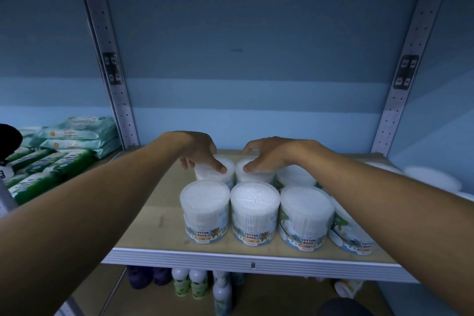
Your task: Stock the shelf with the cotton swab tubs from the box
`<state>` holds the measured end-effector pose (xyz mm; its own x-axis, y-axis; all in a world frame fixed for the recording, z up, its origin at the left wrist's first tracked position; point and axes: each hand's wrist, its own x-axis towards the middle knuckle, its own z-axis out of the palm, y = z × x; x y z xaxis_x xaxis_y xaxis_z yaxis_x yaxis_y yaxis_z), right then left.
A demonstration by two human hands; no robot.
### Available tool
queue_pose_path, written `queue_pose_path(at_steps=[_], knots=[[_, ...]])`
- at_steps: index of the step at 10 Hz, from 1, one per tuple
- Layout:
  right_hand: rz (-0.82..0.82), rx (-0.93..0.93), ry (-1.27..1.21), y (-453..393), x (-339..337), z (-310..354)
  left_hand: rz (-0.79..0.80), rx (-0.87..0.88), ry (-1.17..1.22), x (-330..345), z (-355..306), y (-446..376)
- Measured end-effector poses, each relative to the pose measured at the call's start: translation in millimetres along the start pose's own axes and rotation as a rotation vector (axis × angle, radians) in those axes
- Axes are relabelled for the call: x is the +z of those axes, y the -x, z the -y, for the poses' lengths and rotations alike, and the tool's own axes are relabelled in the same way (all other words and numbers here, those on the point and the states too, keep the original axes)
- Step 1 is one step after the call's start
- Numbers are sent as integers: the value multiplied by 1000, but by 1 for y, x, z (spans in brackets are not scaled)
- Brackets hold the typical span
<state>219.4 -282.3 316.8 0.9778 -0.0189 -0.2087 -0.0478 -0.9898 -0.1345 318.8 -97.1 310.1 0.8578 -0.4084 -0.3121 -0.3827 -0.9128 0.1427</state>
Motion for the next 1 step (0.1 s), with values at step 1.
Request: queue_pose_path(at_steps=[1], knots=[[-102, -53, -110, 13, -2, -7, -184, 52, -64, -1, 4, 12]])
